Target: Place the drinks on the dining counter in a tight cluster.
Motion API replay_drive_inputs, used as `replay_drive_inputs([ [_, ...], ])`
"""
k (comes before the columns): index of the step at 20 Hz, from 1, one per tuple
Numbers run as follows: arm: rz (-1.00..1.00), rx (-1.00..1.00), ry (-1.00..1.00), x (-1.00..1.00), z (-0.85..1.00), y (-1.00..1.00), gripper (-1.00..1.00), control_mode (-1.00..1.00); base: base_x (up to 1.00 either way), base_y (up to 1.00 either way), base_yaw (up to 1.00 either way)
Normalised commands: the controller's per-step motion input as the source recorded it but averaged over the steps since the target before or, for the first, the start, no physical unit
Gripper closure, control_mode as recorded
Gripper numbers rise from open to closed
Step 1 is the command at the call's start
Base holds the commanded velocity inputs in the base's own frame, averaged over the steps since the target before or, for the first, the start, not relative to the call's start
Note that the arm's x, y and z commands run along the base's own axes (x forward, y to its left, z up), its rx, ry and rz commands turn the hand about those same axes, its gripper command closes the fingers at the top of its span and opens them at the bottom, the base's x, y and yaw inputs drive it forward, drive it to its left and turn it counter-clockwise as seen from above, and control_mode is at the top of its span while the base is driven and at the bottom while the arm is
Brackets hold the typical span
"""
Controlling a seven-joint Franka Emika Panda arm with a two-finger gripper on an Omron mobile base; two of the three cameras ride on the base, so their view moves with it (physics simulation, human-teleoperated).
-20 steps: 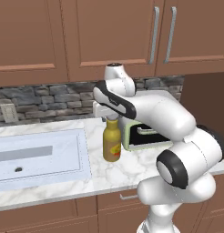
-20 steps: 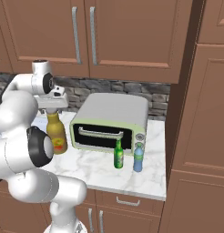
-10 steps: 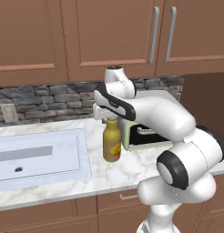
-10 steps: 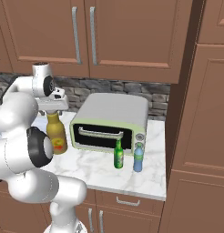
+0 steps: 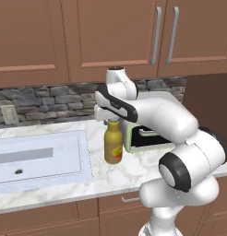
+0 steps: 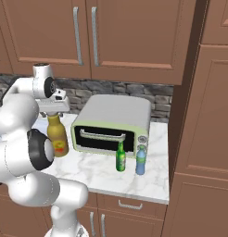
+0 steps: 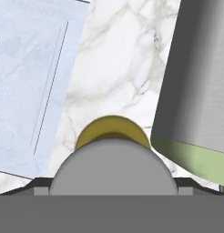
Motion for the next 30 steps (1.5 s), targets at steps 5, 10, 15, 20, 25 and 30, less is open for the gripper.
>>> replay_drive_inputs([
  [5, 0.00, 0.00, 0.00, -0.19, 0.00, 0.00, 1.00, -1.00, 0.00, 0.00, 0.00],
  [10, 0.00, 0.00, -0.08, -0.63, 0.13, -0.02, 1.00, -1.00, 0.00, 0.00, 0.00],
  [15, 0.00, 0.00, -0.07, -0.49, 0.42, -0.16, 1.00, -1.00, 0.00, 0.00, 0.00],
  [20, 0.04, 0.00, 0.07, -0.44, 0.78, -0.35, 1.00, -1.00, 0.00, 0.00, 0.00],
  [25, 0.03, 0.00, 0.04, -0.88, 0.59, -0.35, 1.00, -1.00, 0.00, 0.00, 0.00],
  [30, 0.00, 0.00, -0.01, -0.86, 0.28, -0.56, 1.00, -1.00, 0.00, 0.00, 0.00],
])
